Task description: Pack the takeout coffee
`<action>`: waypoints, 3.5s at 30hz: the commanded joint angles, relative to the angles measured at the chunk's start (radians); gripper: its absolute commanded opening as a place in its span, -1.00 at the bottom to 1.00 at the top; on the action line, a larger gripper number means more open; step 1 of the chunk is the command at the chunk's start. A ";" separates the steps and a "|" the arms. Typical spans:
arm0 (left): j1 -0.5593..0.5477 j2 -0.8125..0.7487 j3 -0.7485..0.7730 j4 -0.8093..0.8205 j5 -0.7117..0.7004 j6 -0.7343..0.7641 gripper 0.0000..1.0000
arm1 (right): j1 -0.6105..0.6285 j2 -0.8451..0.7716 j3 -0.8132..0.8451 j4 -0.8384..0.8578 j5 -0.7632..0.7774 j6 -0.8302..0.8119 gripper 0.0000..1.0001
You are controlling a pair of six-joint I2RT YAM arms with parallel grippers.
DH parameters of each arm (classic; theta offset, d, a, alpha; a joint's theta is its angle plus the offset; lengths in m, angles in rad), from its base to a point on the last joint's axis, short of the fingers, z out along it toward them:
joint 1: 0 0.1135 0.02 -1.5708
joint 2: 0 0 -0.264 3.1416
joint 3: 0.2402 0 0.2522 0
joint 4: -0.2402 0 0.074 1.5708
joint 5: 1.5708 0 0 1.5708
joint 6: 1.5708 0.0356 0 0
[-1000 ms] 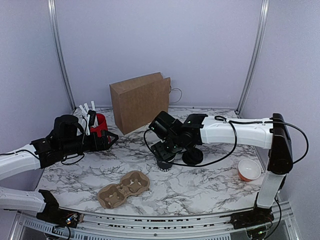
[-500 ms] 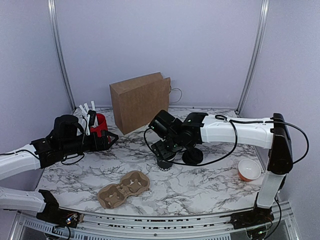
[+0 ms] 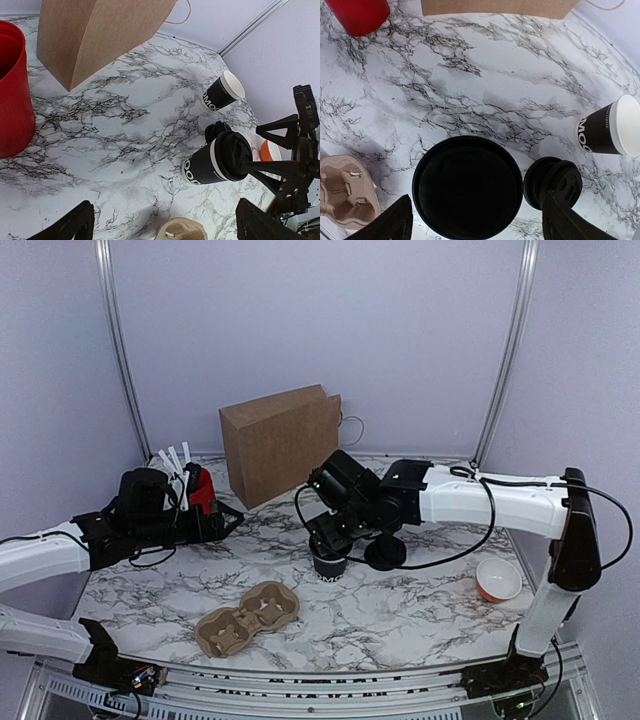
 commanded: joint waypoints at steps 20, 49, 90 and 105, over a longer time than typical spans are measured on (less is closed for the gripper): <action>-0.099 0.394 0.322 0.040 0.069 -0.001 0.91 | -0.330 -0.453 -0.531 0.480 -0.436 0.267 0.26; -0.239 0.655 0.556 -0.117 -0.048 0.055 0.70 | -0.352 -0.406 -0.610 0.566 -0.557 0.199 0.01; -0.254 0.755 0.709 -0.233 -0.038 0.129 0.46 | -0.353 -0.347 -0.661 0.684 -0.633 0.275 -0.11; -0.270 0.773 0.715 -0.233 -0.041 0.127 0.41 | -0.347 -0.355 -0.660 0.720 -0.654 0.284 -0.11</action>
